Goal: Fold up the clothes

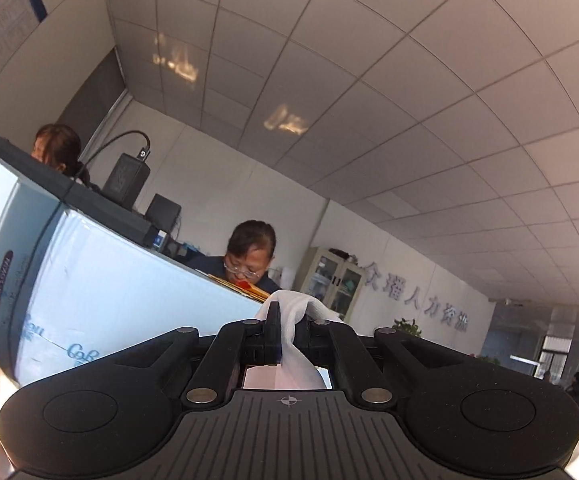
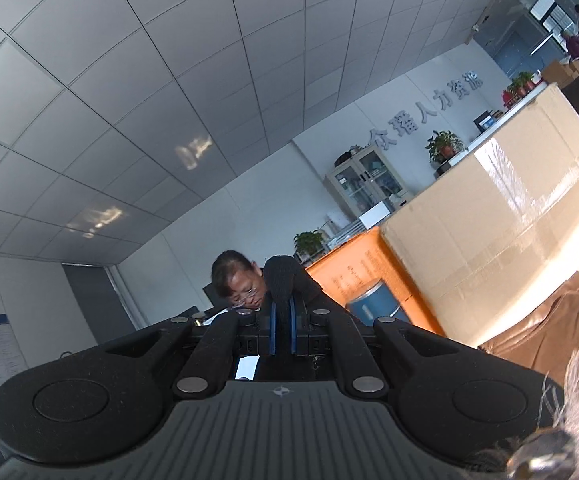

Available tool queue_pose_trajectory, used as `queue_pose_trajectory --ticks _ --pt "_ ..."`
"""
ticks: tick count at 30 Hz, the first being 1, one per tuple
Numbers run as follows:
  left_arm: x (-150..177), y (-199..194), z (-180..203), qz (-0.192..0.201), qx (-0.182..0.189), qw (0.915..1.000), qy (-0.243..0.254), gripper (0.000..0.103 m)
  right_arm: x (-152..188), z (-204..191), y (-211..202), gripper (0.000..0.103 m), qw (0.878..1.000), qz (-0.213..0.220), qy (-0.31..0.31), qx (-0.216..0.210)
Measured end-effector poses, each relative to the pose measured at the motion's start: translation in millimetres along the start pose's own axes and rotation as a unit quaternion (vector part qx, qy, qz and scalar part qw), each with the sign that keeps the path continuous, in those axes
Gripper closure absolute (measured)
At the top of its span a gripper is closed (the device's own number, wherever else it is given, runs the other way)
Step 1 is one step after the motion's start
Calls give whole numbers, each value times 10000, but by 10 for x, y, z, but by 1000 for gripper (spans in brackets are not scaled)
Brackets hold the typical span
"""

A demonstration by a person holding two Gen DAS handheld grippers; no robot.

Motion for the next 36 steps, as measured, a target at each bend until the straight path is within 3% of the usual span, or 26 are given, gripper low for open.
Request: queue_pose_trajectory --ticks 4,7,12,15,17,23,27,29,30,31,33,36 --pt "125 -424 -121 -289 -11 9971 703 100 329 -80 -329 97 9998 -209 1 -38" --pt "313 -814 -277 -611 38 9948 813 100 598 -110 -667 97 9993 -373 -37 32" --pt "847 -1432 -636 -1212 -102 9923 251 100 1071 -156 -1253 97 9980 -565 -237 182" --pt "1137 -1608 -879 -1743 -206 9843 -202 100 1300 -54 -1546 97 9962 -782 -66 374" --pt "1241 -1695 -936 -1990 -216 9794 -251 99 1438 16 -1700 97 9935 -1022 57 505" --pt "1404 -1909 -1001 -2374 -99 9711 -199 99 1709 183 -1962 96 9842 -1521 -76 899" --pt "1442 -2059 -1052 -2385 -266 9706 -184 92 1753 293 -2030 95 9784 -1727 -153 1126" --pt "1419 -2122 -1099 -2355 -462 9707 -94 84 1738 336 -2049 82 9758 -1766 -267 1265" --pt "1397 -2152 -1135 -2326 -633 9705 -85 73 1726 358 -2059 75 9745 -1769 -322 1342" --pt "1369 -2186 -1176 -2271 -817 9704 -111 61 1664 388 -2077 60 9748 -1628 -364 1479" --pt "1322 -2238 -1268 -2178 -1203 9684 -182 50 1524 437 -2110 53 9756 -1354 -427 1677" --pt "1253 -2305 -1398 -2058 -1760 9623 -235 49 1387 490 -2105 42 9771 -1166 -411 1733"
Point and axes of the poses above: each gripper's, at about its wrist camera, not at the fingertips, and y roughly the way its jaws point, z to its right, x to its underside, the point moved 5 cm from there along y, roughly the way its jaws point, and after that the axes turned 9 degrees about -z, right-handed, at the moved point
